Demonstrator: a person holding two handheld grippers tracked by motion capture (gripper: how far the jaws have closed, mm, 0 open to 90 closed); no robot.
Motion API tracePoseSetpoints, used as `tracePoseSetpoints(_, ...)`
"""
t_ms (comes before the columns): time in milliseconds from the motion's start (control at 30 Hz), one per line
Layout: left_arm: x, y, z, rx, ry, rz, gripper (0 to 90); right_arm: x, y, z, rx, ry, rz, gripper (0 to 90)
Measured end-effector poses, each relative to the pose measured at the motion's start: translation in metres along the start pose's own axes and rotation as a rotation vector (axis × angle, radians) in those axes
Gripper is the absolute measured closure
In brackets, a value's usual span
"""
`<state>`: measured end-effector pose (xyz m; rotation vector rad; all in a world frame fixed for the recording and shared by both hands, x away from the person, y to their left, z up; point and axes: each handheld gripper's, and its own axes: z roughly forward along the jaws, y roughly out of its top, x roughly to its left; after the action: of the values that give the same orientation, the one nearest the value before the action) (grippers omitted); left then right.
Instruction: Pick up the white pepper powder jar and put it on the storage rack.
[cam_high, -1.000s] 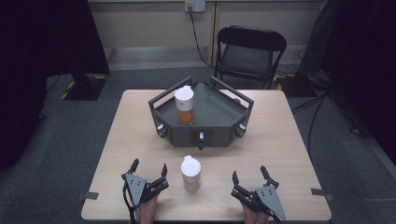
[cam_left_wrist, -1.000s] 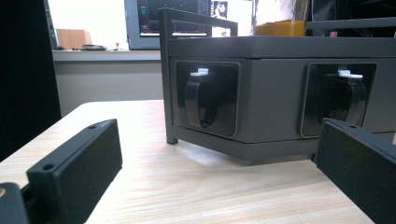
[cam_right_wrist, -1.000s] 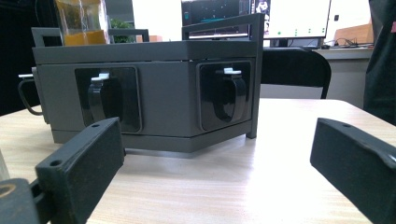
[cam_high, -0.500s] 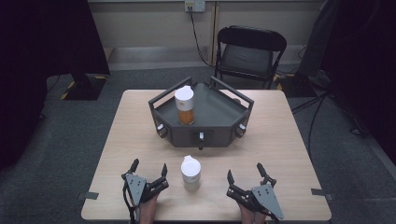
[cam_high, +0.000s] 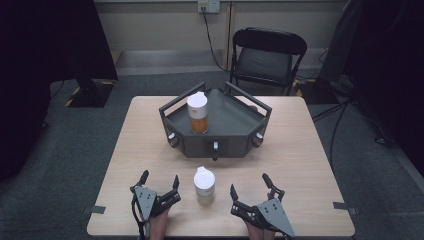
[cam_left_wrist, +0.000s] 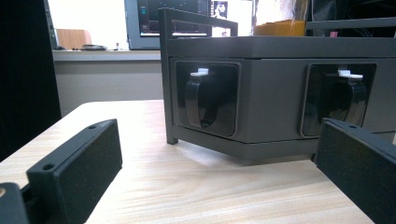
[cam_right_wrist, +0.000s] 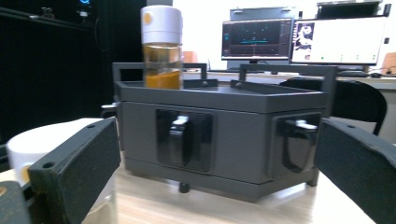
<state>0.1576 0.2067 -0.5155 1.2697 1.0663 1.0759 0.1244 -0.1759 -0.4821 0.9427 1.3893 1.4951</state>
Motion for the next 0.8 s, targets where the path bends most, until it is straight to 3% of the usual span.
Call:
tracePoseSetpoints(500,0.000,0.000,0.000,-0.001,0.000,-0.001,0.1,0.019,0.003,0.008,0.044,0.129,-0.008,0.0)
tracePoseSetpoints(800,0.000,0.000,0.000,0.000,0.000,0.000,0.1,0.028,0.010,0.021,0.065,0.197,-0.001,0.0)
